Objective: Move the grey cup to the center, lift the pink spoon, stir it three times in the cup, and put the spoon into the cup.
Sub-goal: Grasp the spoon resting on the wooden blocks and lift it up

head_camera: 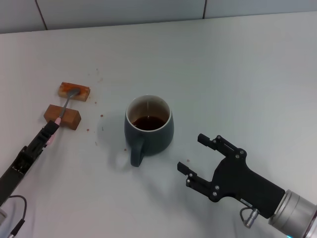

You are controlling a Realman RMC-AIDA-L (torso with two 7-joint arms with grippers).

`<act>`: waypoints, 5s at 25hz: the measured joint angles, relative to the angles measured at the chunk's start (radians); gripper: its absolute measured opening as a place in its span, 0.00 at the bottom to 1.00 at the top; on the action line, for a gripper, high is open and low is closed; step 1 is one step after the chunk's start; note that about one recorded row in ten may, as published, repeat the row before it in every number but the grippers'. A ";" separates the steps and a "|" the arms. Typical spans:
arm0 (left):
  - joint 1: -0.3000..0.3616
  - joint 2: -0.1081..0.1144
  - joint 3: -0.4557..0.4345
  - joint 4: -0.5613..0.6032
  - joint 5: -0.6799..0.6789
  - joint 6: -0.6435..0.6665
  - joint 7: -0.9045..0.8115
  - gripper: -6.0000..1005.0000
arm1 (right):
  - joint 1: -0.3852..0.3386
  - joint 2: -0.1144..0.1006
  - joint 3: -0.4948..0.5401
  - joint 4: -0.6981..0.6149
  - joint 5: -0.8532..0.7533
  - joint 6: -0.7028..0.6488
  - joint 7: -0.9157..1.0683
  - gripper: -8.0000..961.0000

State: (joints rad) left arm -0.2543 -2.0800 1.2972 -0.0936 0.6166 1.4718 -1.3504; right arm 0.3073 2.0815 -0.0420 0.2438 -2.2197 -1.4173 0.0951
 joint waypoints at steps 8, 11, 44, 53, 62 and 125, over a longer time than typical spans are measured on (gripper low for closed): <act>-0.012 0.000 0.004 -0.001 0.000 -0.025 -0.022 0.85 | -0.004 0.000 0.001 -0.002 0.002 0.000 0.000 0.79; -0.020 0.000 0.001 -0.001 0.006 -0.031 -0.027 0.85 | -0.005 0.000 0.001 -0.002 0.004 0.000 0.000 0.79; -0.051 0.000 -0.015 -0.002 0.028 -0.060 -0.095 0.85 | -0.005 0.000 0.002 -0.003 0.006 0.003 0.002 0.79; -0.051 0.000 -0.018 -0.004 0.028 -0.068 -0.106 0.84 | -0.005 0.000 0.002 -0.003 0.006 0.003 0.002 0.79; -0.050 0.000 -0.021 -0.009 0.028 -0.063 -0.115 0.83 | -0.005 0.000 0.002 -0.003 0.006 0.004 0.002 0.79; -0.063 0.000 -0.043 -0.038 0.054 -0.065 -0.217 0.54 | 0.009 0.000 0.004 -0.002 0.008 0.025 0.003 0.79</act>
State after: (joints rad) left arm -0.3175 -2.0800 1.2543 -0.1317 0.6703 1.4070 -1.5676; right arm 0.3160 2.0816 -0.0382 0.2422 -2.2118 -1.3928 0.0982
